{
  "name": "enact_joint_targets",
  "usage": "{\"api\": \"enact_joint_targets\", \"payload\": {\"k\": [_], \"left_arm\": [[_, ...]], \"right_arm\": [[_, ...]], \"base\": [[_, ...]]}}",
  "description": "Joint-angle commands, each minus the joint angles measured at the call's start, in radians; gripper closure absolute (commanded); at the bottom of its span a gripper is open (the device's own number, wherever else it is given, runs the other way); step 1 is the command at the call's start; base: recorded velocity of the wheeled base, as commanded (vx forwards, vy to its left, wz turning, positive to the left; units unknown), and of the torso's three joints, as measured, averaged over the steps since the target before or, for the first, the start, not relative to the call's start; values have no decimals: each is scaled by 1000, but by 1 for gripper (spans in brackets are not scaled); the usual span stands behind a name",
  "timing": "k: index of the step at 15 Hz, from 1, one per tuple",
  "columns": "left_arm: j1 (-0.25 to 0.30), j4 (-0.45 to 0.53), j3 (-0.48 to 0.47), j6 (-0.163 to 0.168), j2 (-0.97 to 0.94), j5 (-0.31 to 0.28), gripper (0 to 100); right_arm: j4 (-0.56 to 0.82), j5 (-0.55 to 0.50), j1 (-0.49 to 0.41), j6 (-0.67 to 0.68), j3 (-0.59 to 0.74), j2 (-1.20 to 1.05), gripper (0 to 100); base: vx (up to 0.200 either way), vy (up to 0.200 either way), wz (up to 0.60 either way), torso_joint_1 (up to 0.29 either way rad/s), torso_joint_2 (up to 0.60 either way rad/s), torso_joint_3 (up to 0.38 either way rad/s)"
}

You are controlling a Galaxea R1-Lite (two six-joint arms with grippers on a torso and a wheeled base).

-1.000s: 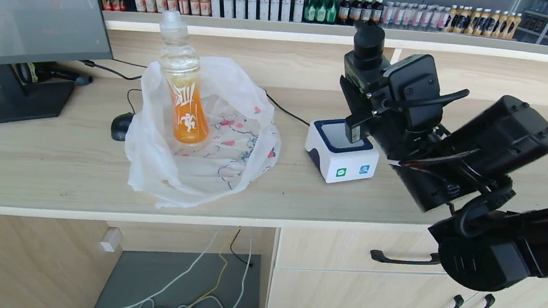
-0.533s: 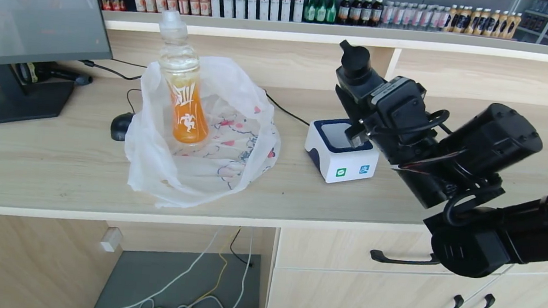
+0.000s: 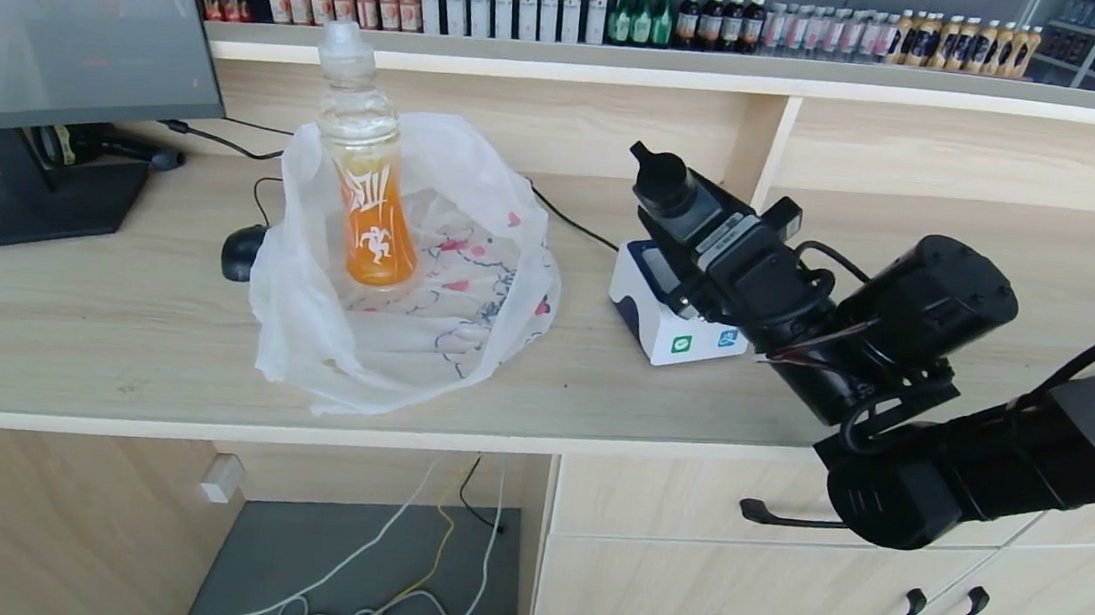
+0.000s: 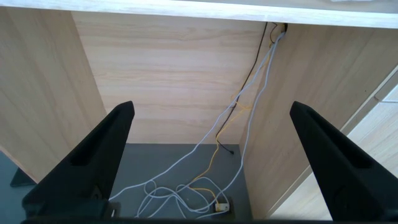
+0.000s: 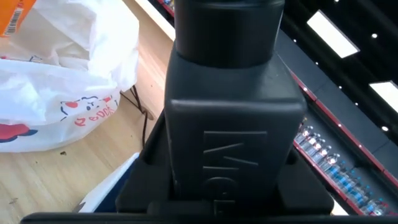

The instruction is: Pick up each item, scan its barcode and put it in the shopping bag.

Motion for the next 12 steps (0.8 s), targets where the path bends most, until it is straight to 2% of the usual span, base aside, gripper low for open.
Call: {"api": "enact_joint_targets", "payload": {"k": [1, 12], "left_arm": [[0, 0, 0, 0, 0, 0, 0], [0, -1, 0, 0, 0, 0, 0]], "right_arm": [[-1, 5, -10, 0, 10, 11, 100], [10, -3, -21, -2, 42, 2, 100]], "base": [[0, 0, 0, 0, 0, 0], [0, 0, 0, 0, 0, 0]]}}
